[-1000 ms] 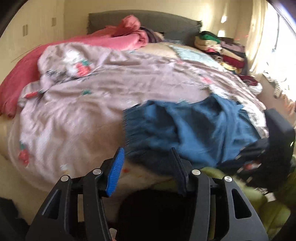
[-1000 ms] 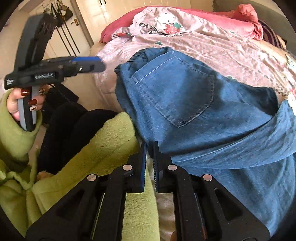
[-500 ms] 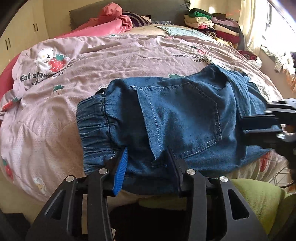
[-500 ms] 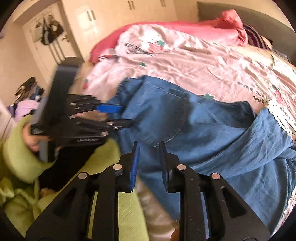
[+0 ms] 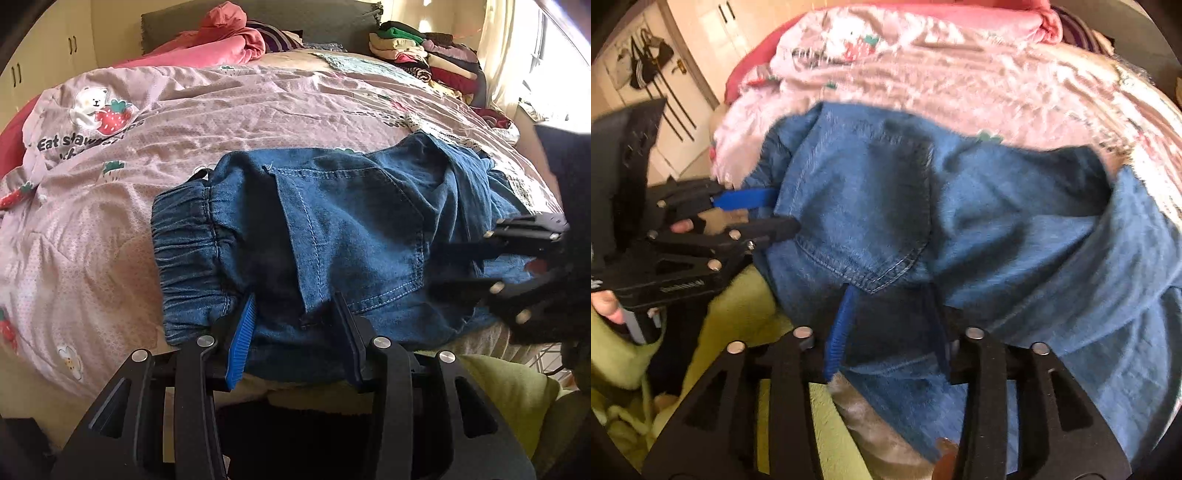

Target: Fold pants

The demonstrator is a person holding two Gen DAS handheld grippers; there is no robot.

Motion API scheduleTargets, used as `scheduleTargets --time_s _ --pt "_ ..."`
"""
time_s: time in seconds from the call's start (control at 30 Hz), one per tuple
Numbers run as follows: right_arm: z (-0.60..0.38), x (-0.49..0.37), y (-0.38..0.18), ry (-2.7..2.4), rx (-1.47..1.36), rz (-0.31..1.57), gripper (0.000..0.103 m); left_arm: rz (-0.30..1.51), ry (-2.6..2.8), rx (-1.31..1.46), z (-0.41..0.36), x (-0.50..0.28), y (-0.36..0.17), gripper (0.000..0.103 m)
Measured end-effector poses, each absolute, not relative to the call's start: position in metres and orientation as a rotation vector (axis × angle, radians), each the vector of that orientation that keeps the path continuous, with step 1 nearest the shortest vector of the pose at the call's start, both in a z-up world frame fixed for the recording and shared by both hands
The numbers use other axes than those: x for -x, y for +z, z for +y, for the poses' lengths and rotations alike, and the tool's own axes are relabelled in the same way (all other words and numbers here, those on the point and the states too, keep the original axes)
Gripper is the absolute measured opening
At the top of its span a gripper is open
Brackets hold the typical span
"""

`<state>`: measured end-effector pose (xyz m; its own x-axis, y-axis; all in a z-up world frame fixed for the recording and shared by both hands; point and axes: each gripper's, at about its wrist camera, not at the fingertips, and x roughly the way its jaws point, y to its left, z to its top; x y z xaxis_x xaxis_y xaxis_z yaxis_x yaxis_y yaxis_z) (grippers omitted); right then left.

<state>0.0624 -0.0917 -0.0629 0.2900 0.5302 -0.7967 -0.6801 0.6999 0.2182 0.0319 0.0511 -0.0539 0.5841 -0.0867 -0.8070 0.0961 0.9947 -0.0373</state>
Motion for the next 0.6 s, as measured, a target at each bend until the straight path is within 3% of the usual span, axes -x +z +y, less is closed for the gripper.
scheduleTargets --time_s 0.23,0.4,0.5,0.6 --pt "-0.133 -0.073 -0.035 0.726 0.098 0.906 0.047 0.923 -0.11 -0.029 0.046 -0.024 -0.039 0.056" --pt "-0.154 -0.08 -0.029 0.666 0.064 0.876 0.056 0.902 -0.113 -0.035 0.042 -0.018 -0.027 0.059" --pt "-0.165 -0.086 -0.024 0.631 0.047 0.862 0.059 0.873 -0.128 -0.017 0.041 -0.012 -0.015 0.068" --pt "-0.177 -0.093 -0.021 0.595 0.036 0.847 0.063 0.846 -0.148 -0.005 0.037 -0.008 -0.003 0.068"
